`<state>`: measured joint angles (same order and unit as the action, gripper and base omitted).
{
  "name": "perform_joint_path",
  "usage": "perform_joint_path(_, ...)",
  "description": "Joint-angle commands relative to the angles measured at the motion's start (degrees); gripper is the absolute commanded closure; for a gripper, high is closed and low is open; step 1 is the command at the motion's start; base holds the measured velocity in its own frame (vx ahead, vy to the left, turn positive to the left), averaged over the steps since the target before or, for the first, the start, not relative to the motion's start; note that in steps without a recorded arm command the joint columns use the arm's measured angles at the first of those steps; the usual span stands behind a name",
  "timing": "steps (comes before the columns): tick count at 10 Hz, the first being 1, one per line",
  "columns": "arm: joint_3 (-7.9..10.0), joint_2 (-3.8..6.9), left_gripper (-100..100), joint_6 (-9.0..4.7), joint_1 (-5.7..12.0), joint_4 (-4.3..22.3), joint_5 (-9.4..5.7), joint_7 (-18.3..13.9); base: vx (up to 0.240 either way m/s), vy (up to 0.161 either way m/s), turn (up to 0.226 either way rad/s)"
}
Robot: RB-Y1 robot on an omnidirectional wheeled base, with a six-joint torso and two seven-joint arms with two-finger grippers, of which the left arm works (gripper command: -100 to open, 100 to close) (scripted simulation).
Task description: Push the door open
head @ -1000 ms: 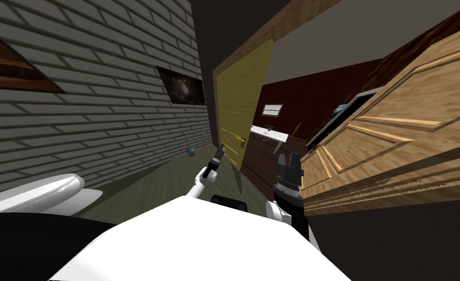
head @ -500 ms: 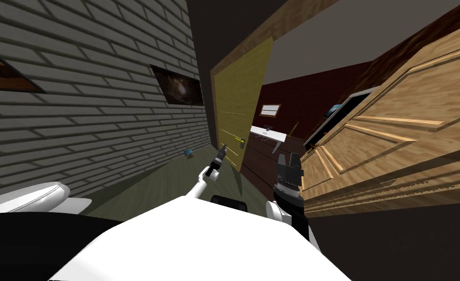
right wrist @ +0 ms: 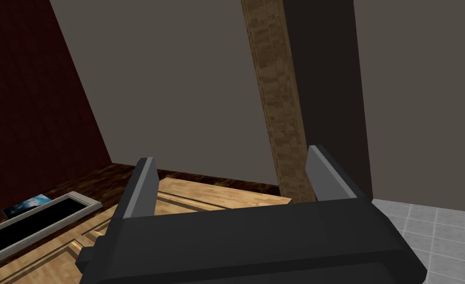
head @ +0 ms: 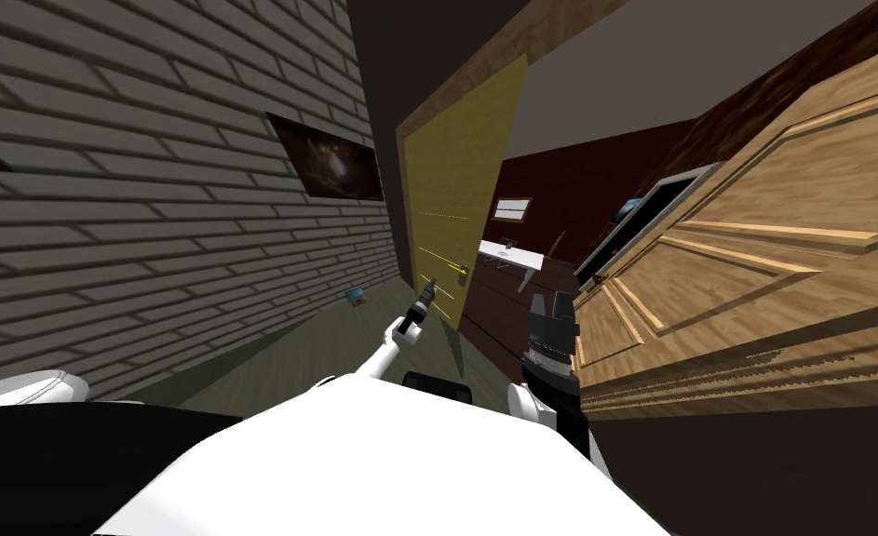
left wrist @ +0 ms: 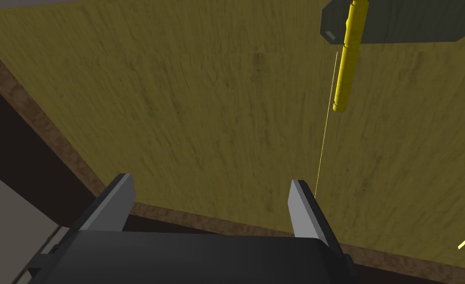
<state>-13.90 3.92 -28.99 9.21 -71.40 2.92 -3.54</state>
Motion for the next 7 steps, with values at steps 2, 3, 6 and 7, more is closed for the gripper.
perform_joint_path(2,-0.50,-0.38,-100,0.46,2.60,4.22,-0.07,-0.93,0.089,0.059,-0.059)
perform_joint_path(3,-0.74,-0.56,-100,0.63,3.43,5.67,-0.07,-1.23,0.085,0.048,-0.063)
perform_joint_path(6,-1.41,-1.16,-100,1.12,5.82,9.83,-0.07,-2.11,0.081,0.054,-0.062)
perform_joint_path(7,-1.62,-1.39,-100,1.28,6.57,11.14,-0.08,-2.38,0.093,0.067,-0.060)
